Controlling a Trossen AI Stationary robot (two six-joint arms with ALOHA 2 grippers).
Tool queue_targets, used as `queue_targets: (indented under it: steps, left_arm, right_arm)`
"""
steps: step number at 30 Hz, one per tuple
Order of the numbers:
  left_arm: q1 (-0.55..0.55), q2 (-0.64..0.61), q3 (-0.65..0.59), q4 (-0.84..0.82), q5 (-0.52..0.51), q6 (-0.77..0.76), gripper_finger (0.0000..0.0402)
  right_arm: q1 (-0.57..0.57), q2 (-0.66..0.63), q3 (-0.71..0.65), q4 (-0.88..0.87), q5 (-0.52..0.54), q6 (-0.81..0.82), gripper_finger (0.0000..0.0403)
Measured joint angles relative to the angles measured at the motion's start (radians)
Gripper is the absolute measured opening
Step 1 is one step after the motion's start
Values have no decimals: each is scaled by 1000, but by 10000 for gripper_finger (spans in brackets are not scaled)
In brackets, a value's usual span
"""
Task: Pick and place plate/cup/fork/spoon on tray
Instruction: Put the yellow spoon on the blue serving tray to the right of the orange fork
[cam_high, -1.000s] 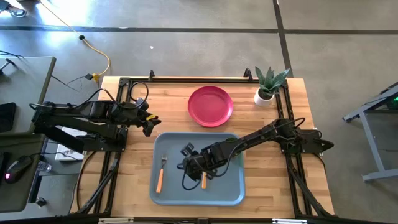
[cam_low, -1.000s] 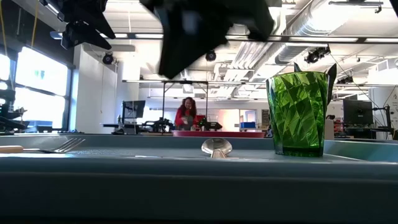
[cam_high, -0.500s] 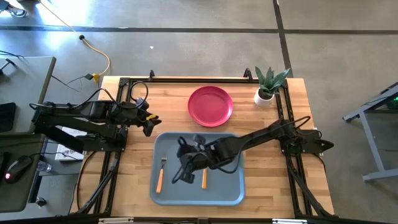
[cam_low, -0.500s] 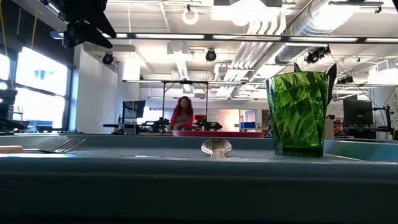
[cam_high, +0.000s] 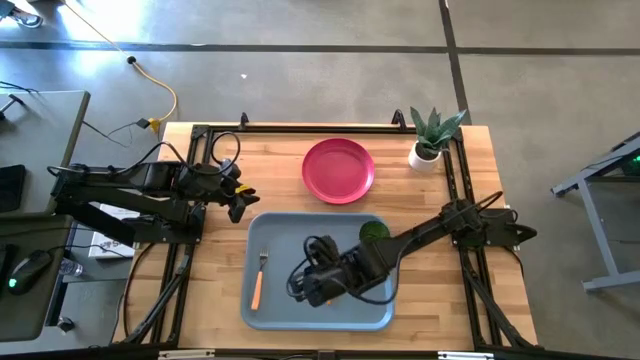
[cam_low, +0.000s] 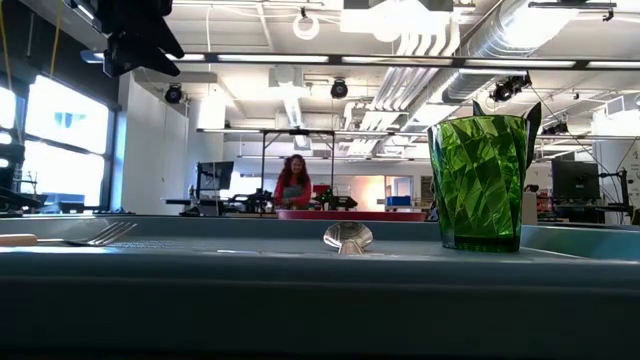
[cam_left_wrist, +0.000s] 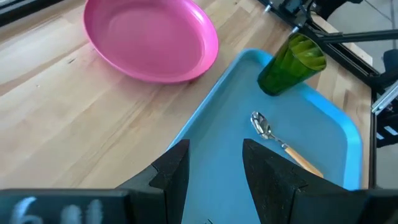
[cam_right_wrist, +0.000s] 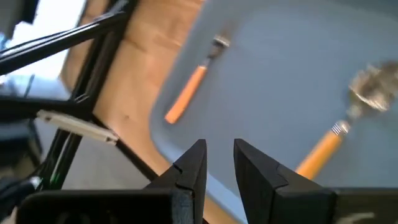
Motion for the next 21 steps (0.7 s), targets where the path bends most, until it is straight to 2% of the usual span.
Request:
queue_targets:
  steps: [7, 13, 21]
  left_arm:
    - [0, 0, 0, 0, 17, 17, 140]
    - [0, 0, 0, 0, 21, 18, 140]
    - [0, 0, 0, 0, 21, 18, 140]
  right_arm:
    - [43, 1, -39, -77, 24, 239, 71]
    - [59, 2, -136, -70, -20, 388, 71]
    - [65, 1, -241, -44, -58, 412, 71]
